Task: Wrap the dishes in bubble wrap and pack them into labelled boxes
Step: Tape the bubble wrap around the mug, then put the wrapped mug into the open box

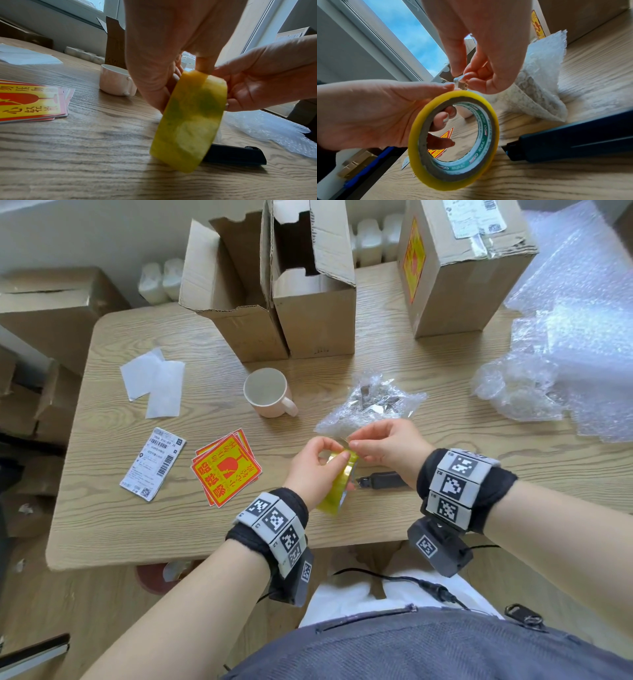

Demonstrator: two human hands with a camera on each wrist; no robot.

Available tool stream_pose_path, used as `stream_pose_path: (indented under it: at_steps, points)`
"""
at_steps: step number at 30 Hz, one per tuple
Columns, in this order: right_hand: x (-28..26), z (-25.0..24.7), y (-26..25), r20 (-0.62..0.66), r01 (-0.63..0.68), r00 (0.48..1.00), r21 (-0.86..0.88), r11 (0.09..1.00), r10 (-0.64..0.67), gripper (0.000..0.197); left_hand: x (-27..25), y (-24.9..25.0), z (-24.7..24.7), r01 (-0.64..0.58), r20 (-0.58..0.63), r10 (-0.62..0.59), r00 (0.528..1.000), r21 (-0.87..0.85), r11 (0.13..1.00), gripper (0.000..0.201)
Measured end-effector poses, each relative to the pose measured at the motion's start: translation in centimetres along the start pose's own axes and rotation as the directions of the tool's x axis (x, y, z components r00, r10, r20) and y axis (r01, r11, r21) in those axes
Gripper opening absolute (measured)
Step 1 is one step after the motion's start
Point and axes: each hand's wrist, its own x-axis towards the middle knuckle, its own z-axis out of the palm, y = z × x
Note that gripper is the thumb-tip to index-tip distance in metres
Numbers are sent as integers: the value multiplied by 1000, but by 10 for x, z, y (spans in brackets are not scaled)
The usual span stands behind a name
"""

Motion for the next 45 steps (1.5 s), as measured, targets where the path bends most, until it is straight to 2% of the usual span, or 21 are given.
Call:
stream_pose_path:
  at_steps: [2, 9, 12, 15, 17, 19, 21, 24, 27, 29, 31, 32, 33, 36, 38, 42, 45]
  points:
    - [1, 0, 1, -19, -12, 1000, -43, 999, 11, 15, 3, -4, -1, -30, -14, 31, 999, 69, 997, 10]
    - [1, 5, 2, -69, -14, 998, -126, 992, 6, 5, 6, -13, -1, -62, -5, 64, 998, 160, 985, 12]
    - [0, 10, 4, -99, -11, 995, -150, 989, -4, 7, 6, -14, -2, -69, 3, 69, 998, 190, 979, 12]
    - [0, 15, 4, -85, -36, 996, -160, 987, 22, 11, 6, -14, -10, -87, -13, 95, 995, 287, 954, 13]
    - [1, 16, 6, -123, -45, 992, -172, 984, 23, 14, 3, -12, -18, -132, -12, 147, 989, 368, 920, 16]
    - [1, 17, 8, -156, -33, 988, -207, 978, 0, 10, 1, -10, -25, -186, 3, 211, 978, 486, 854, 20]
    - [2, 18, 9, -173, -10, 984, -259, 966, -36, 5, 0, -9, -31, -207, 31, 243, 969, 638, 742, 27]
    - [3, 17, 8, -184, 27, 979, -322, 946, -90, 22, 5, -15, -37, -218, 67, 278, 958, 799, 561, 32]
    - [1, 11, 6, -222, 47, 962, -433, 900, -157, 19, 12, -24, -37, -250, 132, 288, 948, 870, 425, 35]
    - [0, 7, 9, -251, 97, 927, -556, 826, -278, 15, 16, -29, -32, -278, 196, 250, 948, 894, 352, 39]
    - [-2, 4, 12, -267, 160, 855, -679, 716, -444, 16, 21, -33, -28, -303, 257, 185, 949, 906, 297, 44]
    - [-2, 4, 12, -266, 158, 828, -735, 659, -494, 23, 22, -35, -26, -311, 274, 163, 948, 908, 280, 45]
    - [-1, 3, 12, -262, 120, 826, -784, 610, -500, 34, 24, -37, -25, -313, 280, 154, 947, 910, 272, 45]
    - [5, -2, 2, -220, -49, 922, -882, 469, -318, 79, 26, -37, -25, -322, 284, 174, 943, 913, 252, 43]
    - [14, -6, -4, -183, -82, 958, -912, 402, -219, 101, 26, -36, -27, -346, 309, 185, 933, 911, 224, 48]
    - [38, -11, -13, -156, -98, 978, -930, 353, -137, 118, 25, -30, -33, -365, 322, 204, 924, 903, 228, 63]
    - [48, -10, -14, -161, -104, 974, -944, 313, -162, 121, 26, -21, -37, -337, 273, 241, 931, 897, 285, 63]
